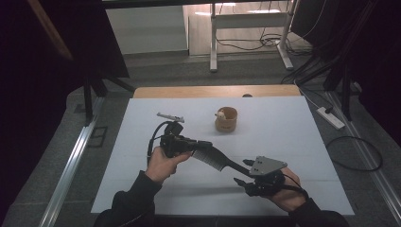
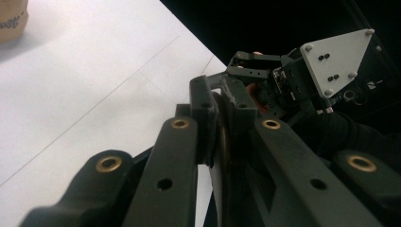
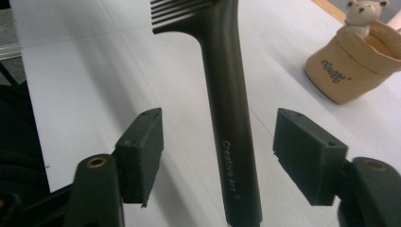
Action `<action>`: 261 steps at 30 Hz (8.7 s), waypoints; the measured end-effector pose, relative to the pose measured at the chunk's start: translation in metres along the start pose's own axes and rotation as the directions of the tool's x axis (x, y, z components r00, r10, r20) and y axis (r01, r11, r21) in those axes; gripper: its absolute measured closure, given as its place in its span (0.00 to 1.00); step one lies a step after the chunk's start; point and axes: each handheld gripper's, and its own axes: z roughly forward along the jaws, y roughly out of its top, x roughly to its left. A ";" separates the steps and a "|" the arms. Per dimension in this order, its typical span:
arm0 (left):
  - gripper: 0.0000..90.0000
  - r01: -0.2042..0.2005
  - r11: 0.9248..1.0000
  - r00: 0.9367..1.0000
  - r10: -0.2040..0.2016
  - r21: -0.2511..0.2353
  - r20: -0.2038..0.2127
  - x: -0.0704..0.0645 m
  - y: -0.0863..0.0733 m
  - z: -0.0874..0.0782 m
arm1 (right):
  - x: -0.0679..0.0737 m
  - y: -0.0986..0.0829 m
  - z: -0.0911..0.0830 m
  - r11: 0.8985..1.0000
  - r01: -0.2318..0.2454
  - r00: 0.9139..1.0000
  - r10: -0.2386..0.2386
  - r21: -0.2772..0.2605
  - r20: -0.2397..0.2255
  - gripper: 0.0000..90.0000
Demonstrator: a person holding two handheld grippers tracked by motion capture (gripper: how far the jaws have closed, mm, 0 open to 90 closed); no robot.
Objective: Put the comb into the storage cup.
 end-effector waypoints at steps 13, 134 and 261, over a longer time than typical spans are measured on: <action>0.93 -0.016 1.000 0.999 0.015 -0.015 -0.031 0.000 0.001 -0.006 | -0.005 -0.005 -0.004 0.999 -0.032 0.999 0.032 0.013 0.004 0.26; 0.93 -0.004 0.996 0.965 -0.021 -0.094 -0.263 0.035 0.080 -0.063 | -0.037 -0.070 -0.077 0.897 -0.423 0.895 0.392 0.129 0.214 0.00; 0.93 0.036 0.999 0.904 -0.034 -0.004 -0.426 0.092 0.142 -0.001 | -0.036 -0.070 -0.074 0.900 -0.401 0.909 0.368 0.170 0.195 0.00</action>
